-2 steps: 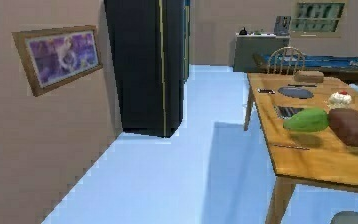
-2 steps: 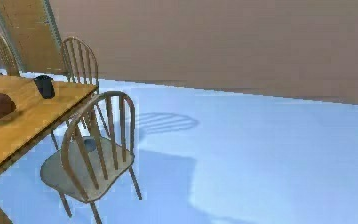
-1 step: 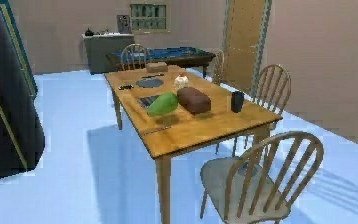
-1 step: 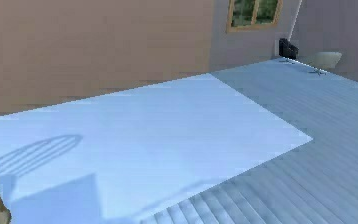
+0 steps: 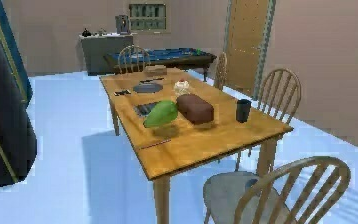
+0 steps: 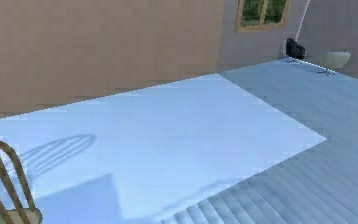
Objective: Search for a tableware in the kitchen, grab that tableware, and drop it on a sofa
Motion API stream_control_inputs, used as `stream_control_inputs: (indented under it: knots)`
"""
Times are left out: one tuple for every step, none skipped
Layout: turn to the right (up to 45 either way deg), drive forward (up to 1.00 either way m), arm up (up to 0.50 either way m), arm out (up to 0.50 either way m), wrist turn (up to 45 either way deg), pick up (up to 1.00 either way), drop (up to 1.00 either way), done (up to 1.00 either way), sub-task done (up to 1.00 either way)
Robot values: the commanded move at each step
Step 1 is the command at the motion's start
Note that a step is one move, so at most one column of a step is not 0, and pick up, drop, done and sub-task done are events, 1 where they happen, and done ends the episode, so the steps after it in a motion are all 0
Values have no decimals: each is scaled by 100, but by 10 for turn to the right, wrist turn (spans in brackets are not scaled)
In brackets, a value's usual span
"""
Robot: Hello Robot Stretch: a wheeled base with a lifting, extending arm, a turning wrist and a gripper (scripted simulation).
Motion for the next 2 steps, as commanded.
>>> stream_control_inputs:
  knots:
    - [-450, 0, 0, 0, 0, 0, 0, 0, 0]
    - [-240, 0, 0, 0, 0, 0, 0, 0, 0]
